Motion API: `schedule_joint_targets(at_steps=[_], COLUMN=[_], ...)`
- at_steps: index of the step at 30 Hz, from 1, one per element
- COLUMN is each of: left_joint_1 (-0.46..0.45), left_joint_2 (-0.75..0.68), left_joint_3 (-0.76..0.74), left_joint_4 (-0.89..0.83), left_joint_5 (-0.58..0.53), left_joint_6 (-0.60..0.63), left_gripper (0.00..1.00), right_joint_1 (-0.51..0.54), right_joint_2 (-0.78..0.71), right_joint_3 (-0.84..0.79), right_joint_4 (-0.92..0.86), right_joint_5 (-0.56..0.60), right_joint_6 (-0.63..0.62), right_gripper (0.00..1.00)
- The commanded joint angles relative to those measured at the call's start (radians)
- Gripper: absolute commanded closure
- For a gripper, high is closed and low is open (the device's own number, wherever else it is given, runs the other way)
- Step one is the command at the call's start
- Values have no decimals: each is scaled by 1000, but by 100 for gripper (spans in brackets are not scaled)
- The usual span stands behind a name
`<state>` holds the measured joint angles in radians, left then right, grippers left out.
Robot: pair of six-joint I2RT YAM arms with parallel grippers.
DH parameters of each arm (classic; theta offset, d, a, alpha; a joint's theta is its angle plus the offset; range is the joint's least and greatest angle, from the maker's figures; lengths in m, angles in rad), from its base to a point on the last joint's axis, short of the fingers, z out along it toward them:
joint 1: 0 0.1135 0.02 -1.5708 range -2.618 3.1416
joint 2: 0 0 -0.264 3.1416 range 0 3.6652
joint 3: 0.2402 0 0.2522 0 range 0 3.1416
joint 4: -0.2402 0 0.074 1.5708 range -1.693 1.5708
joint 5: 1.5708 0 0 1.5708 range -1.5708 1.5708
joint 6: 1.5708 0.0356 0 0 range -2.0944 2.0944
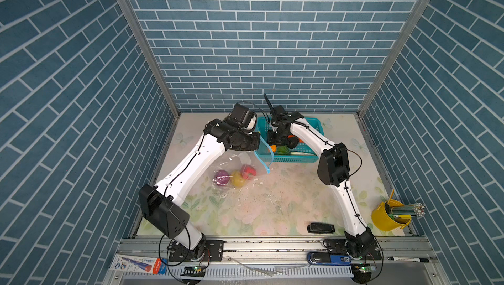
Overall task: Place the food in the zip-top bag and seal the zipper
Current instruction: 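Close the right gripper on the green cucumber and lift it, then carry the cucumber with the right gripper over the bag opening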
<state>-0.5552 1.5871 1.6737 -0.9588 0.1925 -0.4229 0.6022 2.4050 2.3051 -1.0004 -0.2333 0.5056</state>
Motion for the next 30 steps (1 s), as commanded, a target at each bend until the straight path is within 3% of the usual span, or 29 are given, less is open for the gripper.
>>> schedule_joint_targets(at_steps=[1,6,13,25,30], left_joint_1=[11,16,18,22,22], left_joint_2=[23,46,66,72,70], left_joint_3=[43,72,89,101,100], left_joint_4=[13,1,-3,-9,-7], left_joint_5=[22,28,33,33,35], left_joint_6=[-11,-14,-26,-38,-45], left_gripper=[100,100,100,100,100], right_joint_1=[-12,-25,-38,-24,19], right_joint_2=[-93,-153,-365,-655,-712], right_joint_3=[-46,-75,-293,-602,-672], right_joint_4=[32,57,196,333,375], right_joint_5=[-35,-47,-51,-197,-238], right_joint_6=[46,51,40,-88,-133], right_gripper=[55,55,55,57,58])
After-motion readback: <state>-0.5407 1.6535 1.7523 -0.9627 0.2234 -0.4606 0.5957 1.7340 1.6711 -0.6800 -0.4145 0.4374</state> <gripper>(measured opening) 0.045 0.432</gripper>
